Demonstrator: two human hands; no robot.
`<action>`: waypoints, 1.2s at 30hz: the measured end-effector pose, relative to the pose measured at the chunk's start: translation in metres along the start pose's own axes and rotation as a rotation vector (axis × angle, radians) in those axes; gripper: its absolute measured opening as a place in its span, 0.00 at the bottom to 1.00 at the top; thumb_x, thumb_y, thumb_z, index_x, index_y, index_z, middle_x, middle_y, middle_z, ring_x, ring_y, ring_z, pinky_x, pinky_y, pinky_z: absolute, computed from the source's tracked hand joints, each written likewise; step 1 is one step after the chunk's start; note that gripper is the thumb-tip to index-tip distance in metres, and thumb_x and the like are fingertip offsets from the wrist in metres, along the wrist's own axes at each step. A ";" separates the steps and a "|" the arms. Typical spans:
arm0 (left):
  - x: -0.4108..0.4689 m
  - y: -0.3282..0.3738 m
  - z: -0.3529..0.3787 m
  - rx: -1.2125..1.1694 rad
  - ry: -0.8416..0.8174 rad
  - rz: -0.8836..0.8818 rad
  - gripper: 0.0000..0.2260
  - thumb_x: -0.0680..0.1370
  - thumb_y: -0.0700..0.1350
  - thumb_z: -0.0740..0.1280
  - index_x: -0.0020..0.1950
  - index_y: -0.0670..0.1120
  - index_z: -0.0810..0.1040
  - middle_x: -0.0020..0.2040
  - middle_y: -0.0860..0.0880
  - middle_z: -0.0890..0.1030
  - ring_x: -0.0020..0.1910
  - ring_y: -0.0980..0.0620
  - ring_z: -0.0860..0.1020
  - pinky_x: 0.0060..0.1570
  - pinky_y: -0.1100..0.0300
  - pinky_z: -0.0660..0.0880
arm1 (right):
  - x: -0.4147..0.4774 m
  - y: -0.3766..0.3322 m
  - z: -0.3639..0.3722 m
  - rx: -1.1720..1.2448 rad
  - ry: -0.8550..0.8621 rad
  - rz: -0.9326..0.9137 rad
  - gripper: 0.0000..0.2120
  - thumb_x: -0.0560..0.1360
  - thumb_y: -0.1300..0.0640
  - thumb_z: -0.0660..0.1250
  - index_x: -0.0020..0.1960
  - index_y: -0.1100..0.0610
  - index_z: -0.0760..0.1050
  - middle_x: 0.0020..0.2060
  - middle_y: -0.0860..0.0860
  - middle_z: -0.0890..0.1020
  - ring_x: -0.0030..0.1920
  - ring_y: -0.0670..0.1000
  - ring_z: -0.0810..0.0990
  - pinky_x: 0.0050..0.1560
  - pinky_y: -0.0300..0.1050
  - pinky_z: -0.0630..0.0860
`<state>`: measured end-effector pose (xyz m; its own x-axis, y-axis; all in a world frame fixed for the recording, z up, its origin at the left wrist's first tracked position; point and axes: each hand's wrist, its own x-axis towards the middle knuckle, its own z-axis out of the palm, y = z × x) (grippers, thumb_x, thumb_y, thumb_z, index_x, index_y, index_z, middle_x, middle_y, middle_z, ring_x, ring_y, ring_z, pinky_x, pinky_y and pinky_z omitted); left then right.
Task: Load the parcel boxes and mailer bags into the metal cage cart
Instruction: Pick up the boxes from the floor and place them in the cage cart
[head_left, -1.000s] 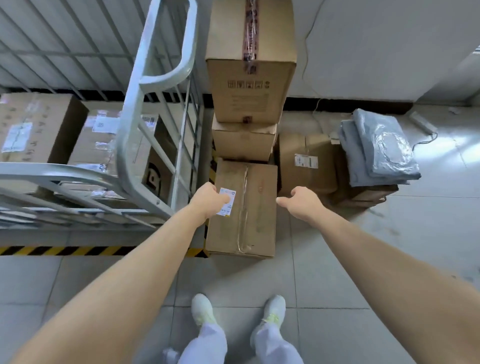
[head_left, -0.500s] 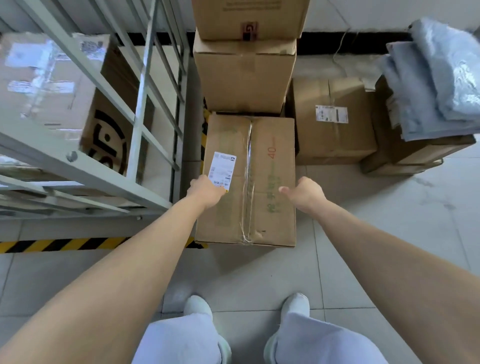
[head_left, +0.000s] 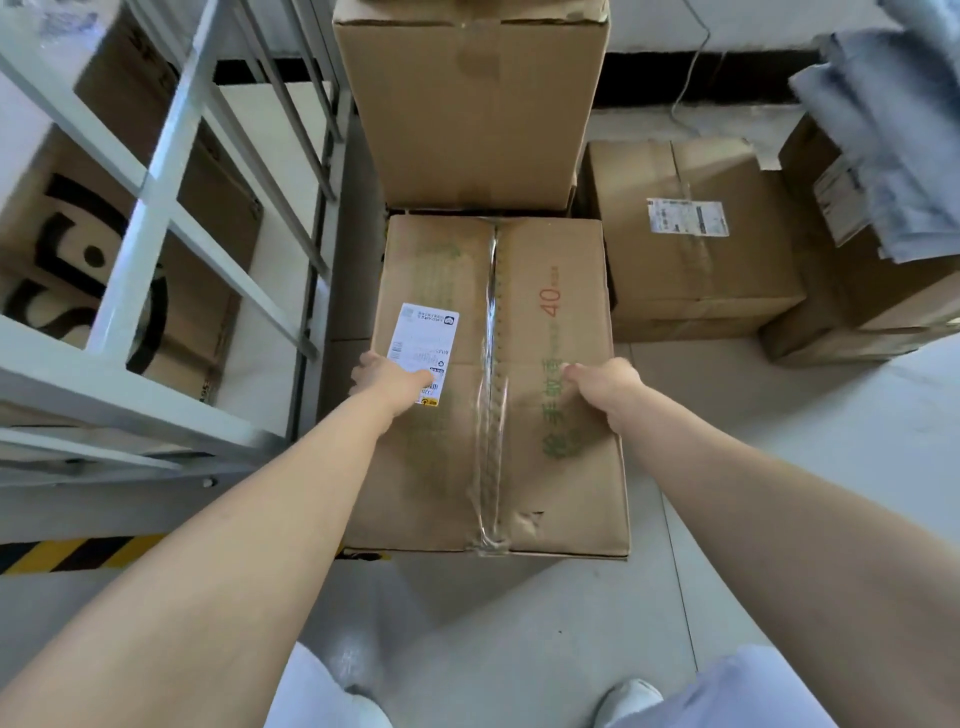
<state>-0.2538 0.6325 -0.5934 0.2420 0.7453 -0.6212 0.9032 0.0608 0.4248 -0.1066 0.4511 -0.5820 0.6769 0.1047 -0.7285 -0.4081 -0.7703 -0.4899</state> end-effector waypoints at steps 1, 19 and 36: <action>0.004 0.000 0.003 -0.045 0.002 -0.021 0.37 0.73 0.53 0.72 0.73 0.38 0.58 0.70 0.41 0.64 0.66 0.42 0.68 0.62 0.52 0.69 | 0.009 0.001 0.004 0.049 -0.002 0.010 0.40 0.66 0.41 0.73 0.70 0.62 0.65 0.61 0.57 0.77 0.57 0.59 0.77 0.58 0.50 0.75; -0.153 0.099 -0.097 -0.064 0.185 -0.193 0.42 0.61 0.58 0.78 0.64 0.40 0.61 0.66 0.42 0.67 0.65 0.44 0.66 0.66 0.50 0.64 | -0.152 -0.082 -0.105 -0.018 0.185 0.182 0.49 0.66 0.38 0.72 0.73 0.64 0.55 0.67 0.60 0.65 0.67 0.60 0.66 0.67 0.53 0.66; -0.455 0.320 -0.324 -0.123 0.103 0.088 0.46 0.64 0.54 0.77 0.70 0.35 0.55 0.68 0.39 0.63 0.67 0.42 0.64 0.66 0.51 0.66 | -0.466 -0.237 -0.377 0.043 0.445 0.062 0.47 0.60 0.38 0.70 0.69 0.65 0.62 0.62 0.61 0.68 0.62 0.61 0.68 0.64 0.54 0.69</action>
<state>-0.1893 0.5278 0.0383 0.2749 0.8149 -0.5102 0.8283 0.0687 0.5560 -0.0944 0.3481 0.0540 0.8439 -0.2288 -0.4852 -0.4751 -0.7388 -0.4780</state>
